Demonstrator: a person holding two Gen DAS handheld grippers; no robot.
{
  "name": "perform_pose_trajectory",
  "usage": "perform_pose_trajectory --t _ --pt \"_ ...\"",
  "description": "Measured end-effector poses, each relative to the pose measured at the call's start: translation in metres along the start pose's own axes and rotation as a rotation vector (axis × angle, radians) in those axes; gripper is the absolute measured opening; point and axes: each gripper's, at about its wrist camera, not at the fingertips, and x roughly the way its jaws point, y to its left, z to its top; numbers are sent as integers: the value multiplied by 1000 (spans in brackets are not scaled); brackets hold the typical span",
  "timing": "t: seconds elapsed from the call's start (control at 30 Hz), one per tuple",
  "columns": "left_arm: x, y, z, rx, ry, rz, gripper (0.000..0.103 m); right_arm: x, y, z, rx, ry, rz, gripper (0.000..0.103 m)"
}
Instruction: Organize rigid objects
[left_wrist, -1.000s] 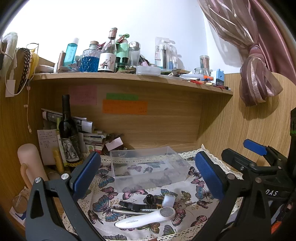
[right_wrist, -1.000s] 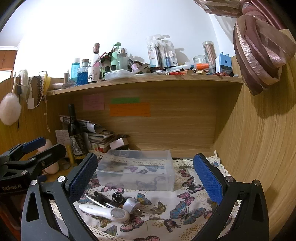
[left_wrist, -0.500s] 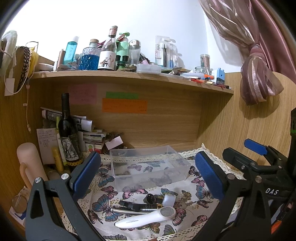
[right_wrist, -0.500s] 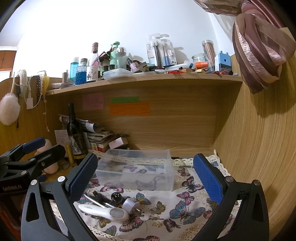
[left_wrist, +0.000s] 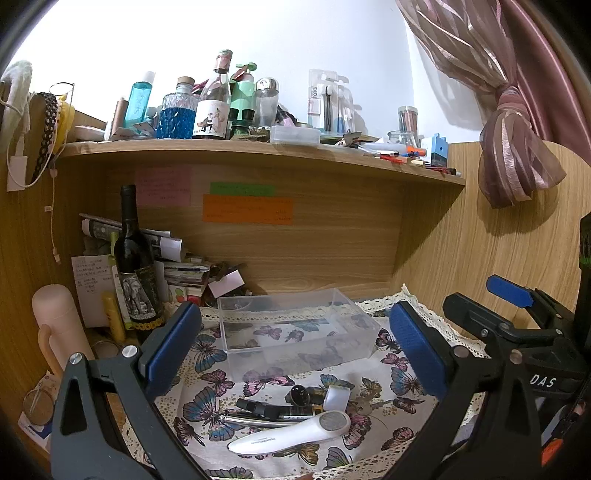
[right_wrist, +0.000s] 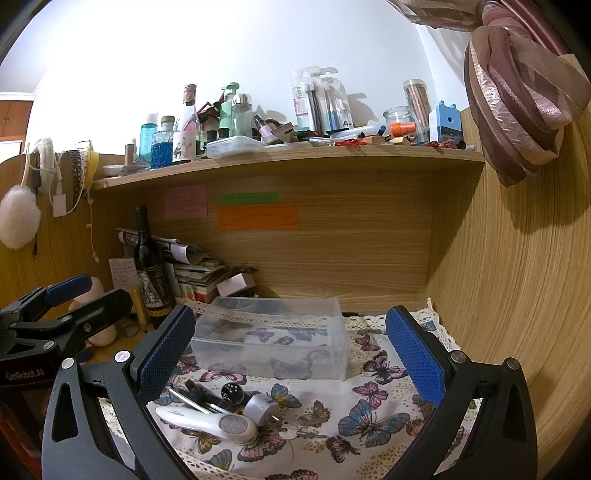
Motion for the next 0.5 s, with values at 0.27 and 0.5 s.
perform_pose_trajectory --t 0.27,0.5 --pt "14 6 -7 -18 57 -6 103 10 0 -8 -11 21 2 103" --pt "41 30 -26 -67 195 -30 103 31 -11 -24 -7 106 3 103"
